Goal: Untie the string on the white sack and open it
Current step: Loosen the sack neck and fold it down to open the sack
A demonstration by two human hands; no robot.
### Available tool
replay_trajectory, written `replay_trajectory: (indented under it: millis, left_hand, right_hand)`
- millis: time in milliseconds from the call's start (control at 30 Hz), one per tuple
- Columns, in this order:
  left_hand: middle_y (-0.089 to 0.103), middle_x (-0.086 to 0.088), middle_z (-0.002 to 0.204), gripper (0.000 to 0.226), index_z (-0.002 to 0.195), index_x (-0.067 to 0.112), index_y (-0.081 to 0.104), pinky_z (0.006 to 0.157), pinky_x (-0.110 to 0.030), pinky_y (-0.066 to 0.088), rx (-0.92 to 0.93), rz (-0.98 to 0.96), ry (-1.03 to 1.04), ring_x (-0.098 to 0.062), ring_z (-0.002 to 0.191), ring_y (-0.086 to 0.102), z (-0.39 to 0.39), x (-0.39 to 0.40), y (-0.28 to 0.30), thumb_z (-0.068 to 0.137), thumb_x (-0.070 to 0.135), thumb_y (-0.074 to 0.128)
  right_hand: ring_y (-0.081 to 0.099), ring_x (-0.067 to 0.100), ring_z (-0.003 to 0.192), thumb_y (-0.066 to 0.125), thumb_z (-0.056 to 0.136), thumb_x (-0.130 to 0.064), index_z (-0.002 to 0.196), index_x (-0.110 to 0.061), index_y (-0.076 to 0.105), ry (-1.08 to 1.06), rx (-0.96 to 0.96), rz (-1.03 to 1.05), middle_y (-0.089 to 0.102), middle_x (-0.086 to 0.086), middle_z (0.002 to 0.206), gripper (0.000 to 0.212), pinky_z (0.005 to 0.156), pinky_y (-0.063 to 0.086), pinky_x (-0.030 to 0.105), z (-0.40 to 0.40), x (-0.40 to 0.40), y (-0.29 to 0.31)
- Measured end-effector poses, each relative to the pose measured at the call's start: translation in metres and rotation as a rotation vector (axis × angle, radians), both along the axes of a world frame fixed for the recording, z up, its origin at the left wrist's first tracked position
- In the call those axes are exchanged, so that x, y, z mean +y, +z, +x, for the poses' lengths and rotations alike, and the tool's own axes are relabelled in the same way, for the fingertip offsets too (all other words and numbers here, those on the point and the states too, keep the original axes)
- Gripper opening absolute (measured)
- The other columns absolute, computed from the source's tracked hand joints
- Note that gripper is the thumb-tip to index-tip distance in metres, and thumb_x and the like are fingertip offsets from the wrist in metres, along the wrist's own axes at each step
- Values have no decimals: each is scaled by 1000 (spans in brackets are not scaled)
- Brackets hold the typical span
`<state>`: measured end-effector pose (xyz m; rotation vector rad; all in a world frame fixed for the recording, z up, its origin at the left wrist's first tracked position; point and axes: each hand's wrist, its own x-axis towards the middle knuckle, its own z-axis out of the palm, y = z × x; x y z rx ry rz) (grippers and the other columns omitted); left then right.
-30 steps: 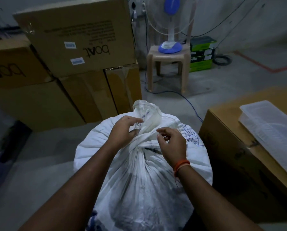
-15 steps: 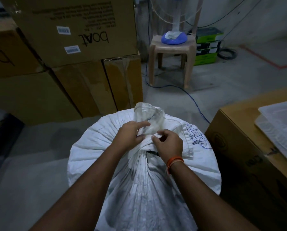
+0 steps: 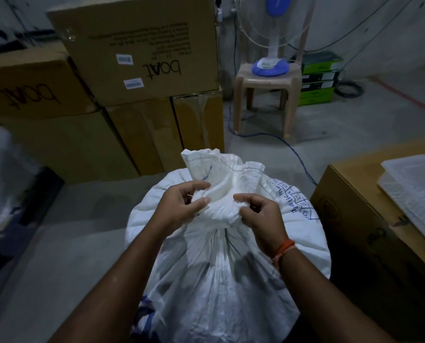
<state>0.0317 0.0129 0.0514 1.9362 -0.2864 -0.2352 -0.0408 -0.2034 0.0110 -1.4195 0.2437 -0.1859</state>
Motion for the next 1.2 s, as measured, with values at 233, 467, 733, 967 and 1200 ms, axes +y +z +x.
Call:
replay_trajectory:
  millis: [233,467,733,967,1200]
  left_hand:
    - [83,2,120,39,121,23,81,101,-45,64,-9,25,90,-15,109,81,-57,50,12,84,17,90]
    - [78,-12,94,39,122,14,80,87,-42,59,29,126,213,-26,85,70,-118,79,-10,84,12,90]
    - [62,21,53,34,113,18,83,66,-10,45,42,226,274,6,55,56,-153,89,-42,81,9,91]
    - [78,8,115,47,126,27,76,85,-9,57,47,115,164,-5,95,77,-147,77,-28,83,14,90]
    - [66,1,137,10,87,19,73,87,-35,53,187,-231,310,-18,109,69,-148,100,0,78,17,70]
  right_hand:
    - [52,3,66,81,85,-6,111,-15,80,114,-40,-174,67,-22,71,28,70,49,18,-51,6,9]
    - [60,-9,67,86,80,-9,112,-16,80,120,-6,-262,71,-28,76,34,71,51,11,-101,38,-8]
    - [56,-3,54,91,74,-17,100,-36,77,96,77,-419,55,-11,56,35,61,47,13,-145,55,-44]
    - [64,9,64,90,75,-24,110,-29,79,78,93,-475,62,-3,66,37,72,59,31,-137,53,-34]
    - [63,-7,63,91,73,-14,111,-26,80,78,96,-482,70,-10,74,41,64,48,3,-140,55,-41]
